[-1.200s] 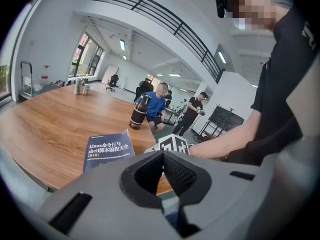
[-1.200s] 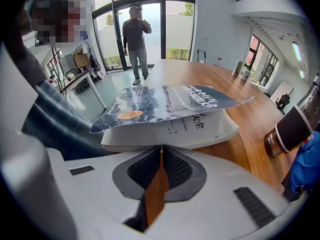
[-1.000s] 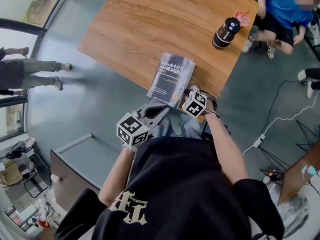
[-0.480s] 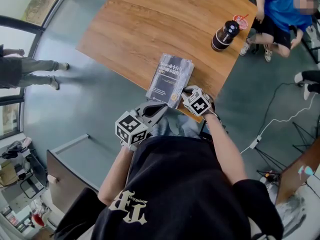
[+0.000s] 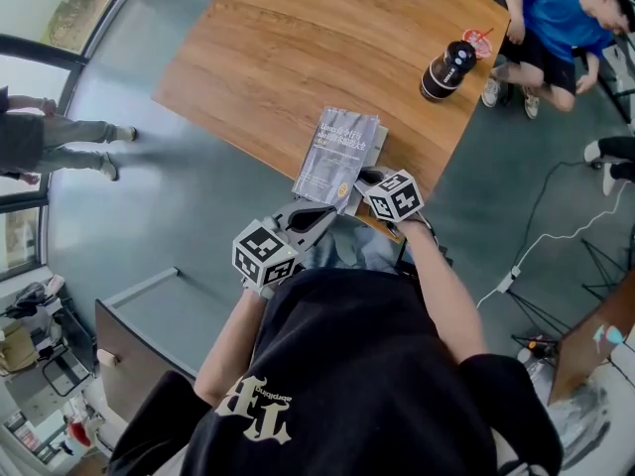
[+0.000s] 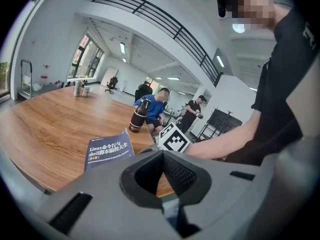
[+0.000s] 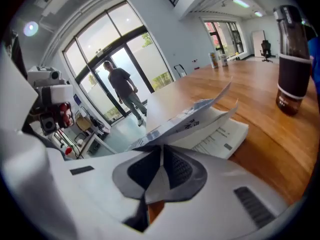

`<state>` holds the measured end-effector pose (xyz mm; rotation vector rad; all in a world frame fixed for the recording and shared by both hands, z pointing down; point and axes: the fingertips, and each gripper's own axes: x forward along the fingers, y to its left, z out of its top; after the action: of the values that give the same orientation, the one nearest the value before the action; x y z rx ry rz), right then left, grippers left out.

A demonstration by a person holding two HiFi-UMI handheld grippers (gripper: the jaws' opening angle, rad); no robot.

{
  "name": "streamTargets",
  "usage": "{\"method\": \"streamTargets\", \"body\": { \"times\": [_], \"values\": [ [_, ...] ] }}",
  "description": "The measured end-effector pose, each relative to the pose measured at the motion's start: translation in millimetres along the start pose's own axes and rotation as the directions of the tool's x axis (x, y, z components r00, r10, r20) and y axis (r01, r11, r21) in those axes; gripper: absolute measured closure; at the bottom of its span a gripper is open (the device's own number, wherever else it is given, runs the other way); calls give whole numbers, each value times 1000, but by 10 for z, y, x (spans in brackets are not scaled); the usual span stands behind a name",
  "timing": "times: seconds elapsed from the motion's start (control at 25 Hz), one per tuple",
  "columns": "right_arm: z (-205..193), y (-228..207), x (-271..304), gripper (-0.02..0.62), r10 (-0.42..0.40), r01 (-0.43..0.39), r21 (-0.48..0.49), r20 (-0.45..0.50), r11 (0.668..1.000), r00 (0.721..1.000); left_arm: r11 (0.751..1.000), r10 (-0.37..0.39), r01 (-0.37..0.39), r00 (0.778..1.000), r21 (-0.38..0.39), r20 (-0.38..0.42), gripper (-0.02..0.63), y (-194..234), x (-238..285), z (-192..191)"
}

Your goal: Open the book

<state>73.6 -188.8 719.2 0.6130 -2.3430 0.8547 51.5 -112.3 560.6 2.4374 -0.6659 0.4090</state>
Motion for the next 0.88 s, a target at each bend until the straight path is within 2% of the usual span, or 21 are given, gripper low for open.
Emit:
{"method": "streamTargets", "body": {
  "times": [0.12, 0.28, 0.48, 0.52, 0.6, 0.68, 0.76, 0.88],
  "values": [
    [93, 37, 27, 591, 22, -23, 28, 36, 999, 999, 999, -26, 26, 1000, 29, -5, 600, -83, 62, 3],
    [215, 116, 94, 591, 28, -28, 1, 46, 1000, 999, 996, -76, 78, 996, 46, -46, 600, -199, 209, -109],
    [403, 196, 164, 591, 46, -44, -28, 52, 999, 998, 991, -134, 136, 982, 9, -132, 600, -319, 492, -416],
    [438, 207, 179, 591, 49, -47, -32, 52, 998, 997, 991, -125, 130, 979, 16, -163, 600, -305, 557, -507],
    [502, 230, 214, 591, 54, -52, -41, 54, 998, 997, 992, -81, 103, 965, 79, -249, 600, -226, 688, -728],
    [542, 256, 239, 591, 58, -55, -45, 55, 997, 997, 983, -15, 77, 939, 169, -343, 600, -98, 817, -976],
    [567, 281, 254, 591, 59, -56, -50, 51, 997, 997, 973, 58, 38, 914, 227, -402, 600, 100, 932, -1171],
    [627, 309, 268, 591, 57, -54, -61, 47, 997, 997, 973, 150, -56, 889, 222, -433, 600, 479, 1035, -1307]
  ]
}}
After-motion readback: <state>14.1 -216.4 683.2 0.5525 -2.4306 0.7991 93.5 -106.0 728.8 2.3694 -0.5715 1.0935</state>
